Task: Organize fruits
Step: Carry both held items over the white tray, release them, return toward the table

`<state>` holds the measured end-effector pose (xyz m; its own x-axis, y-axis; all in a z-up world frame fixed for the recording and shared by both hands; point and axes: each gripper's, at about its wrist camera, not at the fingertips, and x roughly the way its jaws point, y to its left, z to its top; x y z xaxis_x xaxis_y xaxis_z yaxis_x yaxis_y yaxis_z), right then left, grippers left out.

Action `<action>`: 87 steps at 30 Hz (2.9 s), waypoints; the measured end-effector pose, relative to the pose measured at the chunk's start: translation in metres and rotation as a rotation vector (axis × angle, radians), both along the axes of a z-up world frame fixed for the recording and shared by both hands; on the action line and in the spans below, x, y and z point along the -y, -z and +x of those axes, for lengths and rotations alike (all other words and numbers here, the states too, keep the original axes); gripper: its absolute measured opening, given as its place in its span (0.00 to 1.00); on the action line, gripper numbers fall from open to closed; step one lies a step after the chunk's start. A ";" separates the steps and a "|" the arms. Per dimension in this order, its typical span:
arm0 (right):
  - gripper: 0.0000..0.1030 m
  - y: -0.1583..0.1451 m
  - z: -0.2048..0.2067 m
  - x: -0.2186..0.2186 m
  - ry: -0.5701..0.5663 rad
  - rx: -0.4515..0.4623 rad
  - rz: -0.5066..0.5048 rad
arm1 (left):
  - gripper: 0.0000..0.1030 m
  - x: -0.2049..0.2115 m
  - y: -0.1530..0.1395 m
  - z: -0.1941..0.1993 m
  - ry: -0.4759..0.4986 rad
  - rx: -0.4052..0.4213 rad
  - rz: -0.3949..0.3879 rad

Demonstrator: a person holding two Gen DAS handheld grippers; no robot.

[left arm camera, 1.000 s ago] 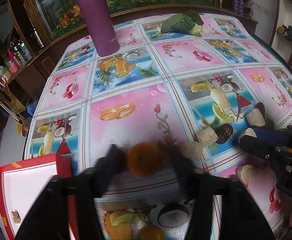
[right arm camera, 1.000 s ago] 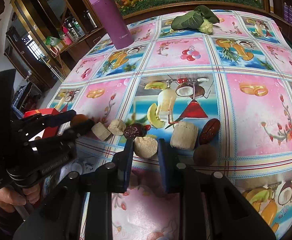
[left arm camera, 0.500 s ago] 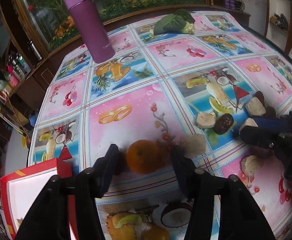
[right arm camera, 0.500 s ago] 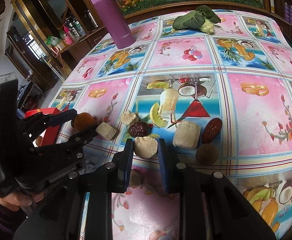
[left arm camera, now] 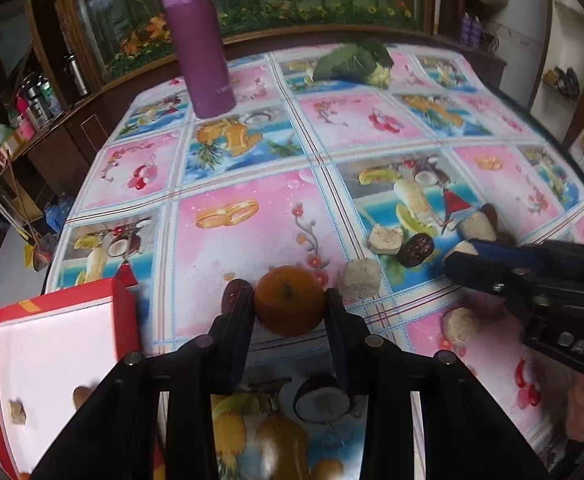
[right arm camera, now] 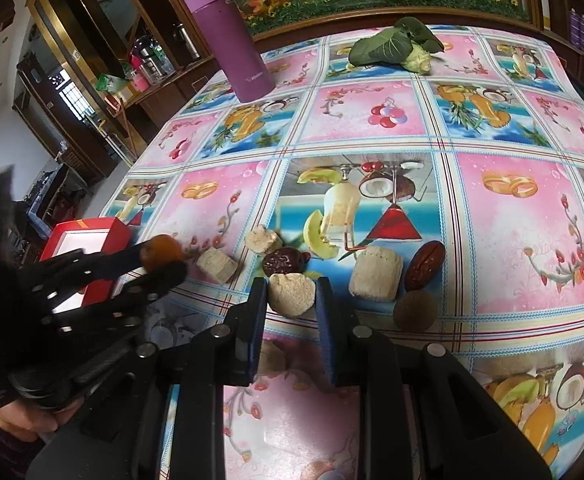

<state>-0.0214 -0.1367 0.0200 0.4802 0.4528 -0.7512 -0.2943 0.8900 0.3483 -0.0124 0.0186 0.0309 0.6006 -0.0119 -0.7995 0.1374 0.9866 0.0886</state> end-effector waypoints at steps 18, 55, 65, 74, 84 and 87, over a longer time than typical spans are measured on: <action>0.26 -0.010 -0.030 -0.053 -0.056 0.086 0.035 | 0.33 -0.140 -0.056 -0.124 -0.388 0.229 0.064; 0.26 -0.001 -0.074 -0.248 -0.407 0.023 -0.029 | 0.34 -0.219 -0.008 -0.132 -0.522 0.150 0.060; 0.26 -0.003 -0.075 -0.249 -0.428 0.005 -0.039 | 0.37 -0.224 0.002 -0.128 -0.547 0.093 0.080; 0.26 -0.024 -0.070 -0.180 -0.340 0.052 0.078 | 0.52 -0.225 -0.011 -0.134 -0.570 0.112 0.066; 0.26 -0.022 -0.067 -0.024 -0.024 0.080 0.030 | 0.57 -0.171 -0.025 -0.125 -0.444 0.123 0.044; 0.26 -0.017 -0.072 0.022 0.063 0.073 0.006 | 0.57 -0.140 -0.030 -0.120 -0.365 0.126 0.044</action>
<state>-0.0932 -0.1589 0.0366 0.5611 0.4250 -0.7103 -0.2630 0.9052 0.3338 -0.1324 0.1582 0.0609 0.6525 0.2534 -0.7141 -0.2364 0.9635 0.1258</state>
